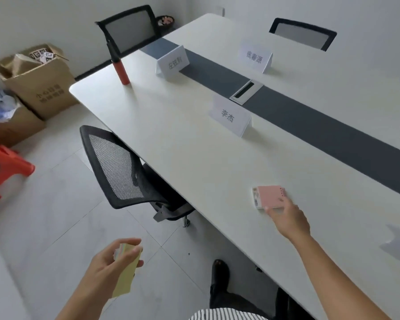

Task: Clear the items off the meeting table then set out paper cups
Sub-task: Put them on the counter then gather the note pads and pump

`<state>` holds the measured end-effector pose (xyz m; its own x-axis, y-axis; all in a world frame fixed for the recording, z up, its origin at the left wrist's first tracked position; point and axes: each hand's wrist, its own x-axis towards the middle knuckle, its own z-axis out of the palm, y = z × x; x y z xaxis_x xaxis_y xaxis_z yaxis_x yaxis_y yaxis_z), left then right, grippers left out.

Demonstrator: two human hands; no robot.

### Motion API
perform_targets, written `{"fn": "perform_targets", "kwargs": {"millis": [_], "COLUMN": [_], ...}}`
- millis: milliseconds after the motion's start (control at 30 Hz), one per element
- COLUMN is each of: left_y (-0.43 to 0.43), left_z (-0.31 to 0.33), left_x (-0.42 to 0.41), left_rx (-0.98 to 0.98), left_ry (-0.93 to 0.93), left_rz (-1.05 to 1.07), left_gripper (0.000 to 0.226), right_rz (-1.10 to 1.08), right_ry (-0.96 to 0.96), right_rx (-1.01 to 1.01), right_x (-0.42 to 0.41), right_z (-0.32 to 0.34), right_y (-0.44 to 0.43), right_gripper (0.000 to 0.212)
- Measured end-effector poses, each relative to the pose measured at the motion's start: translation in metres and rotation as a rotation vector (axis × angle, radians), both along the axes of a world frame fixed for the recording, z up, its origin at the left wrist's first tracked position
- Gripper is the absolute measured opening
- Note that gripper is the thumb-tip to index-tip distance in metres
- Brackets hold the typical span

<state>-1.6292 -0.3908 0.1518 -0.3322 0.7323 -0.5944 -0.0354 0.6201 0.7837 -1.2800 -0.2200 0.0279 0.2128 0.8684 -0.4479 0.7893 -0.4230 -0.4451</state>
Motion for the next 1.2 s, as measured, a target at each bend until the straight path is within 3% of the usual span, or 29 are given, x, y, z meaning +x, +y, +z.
{"fn": "perform_targets", "kwargs": {"millis": [233,367,567,633,700,767,867,1067,1200], "left_y": [0.044,0.066,0.093,0.096,0.098,0.098,0.096,0.075,0.049], "left_z": [-0.003,-0.005,0.006,0.012,0.018,0.023,0.033,0.048,0.047], "left_x": [-0.004,-0.003,-0.004,-0.005,-0.007,-0.010,-0.012,-0.018,-0.035], "left_rx": [-0.062,-0.094,-0.018,0.025,0.072,0.110,0.146,0.141,0.136], "left_ry": [0.037,0.025,-0.036,-0.062,-0.075,-0.089,-0.167,-0.345,-0.454], "left_rz": [0.034,-0.003,-0.044,-0.025,0.014,0.079,0.161,0.215,0.255], "left_gripper": [0.048,0.047,0.050,0.057,0.064,0.065,0.053,0.053,0.077], "right_rz": [-0.107,-0.146,-0.139,-0.165,-0.168,-0.020,0.352,0.880,1.070], "right_ry": [-0.221,-0.165,0.151,0.354,0.681,0.947,1.108,1.158,0.951], "right_rx": [-0.075,-0.028,0.110,0.134,0.107,0.039,-0.104,-0.288,-0.057], "right_x": [-0.021,-0.026,-0.036,-0.047,-0.064,-0.084,-0.120,-0.207,-0.256], "right_z": [-0.058,-0.054,-0.038,-0.016,0.024,0.072,0.132,0.175,0.167], "right_y": [0.066,0.076,0.081,0.083,0.084,0.082,0.071,0.036,0.012], "right_gripper": [0.090,0.096,0.064,0.057,0.048,0.038,0.036,0.031,0.031]}}
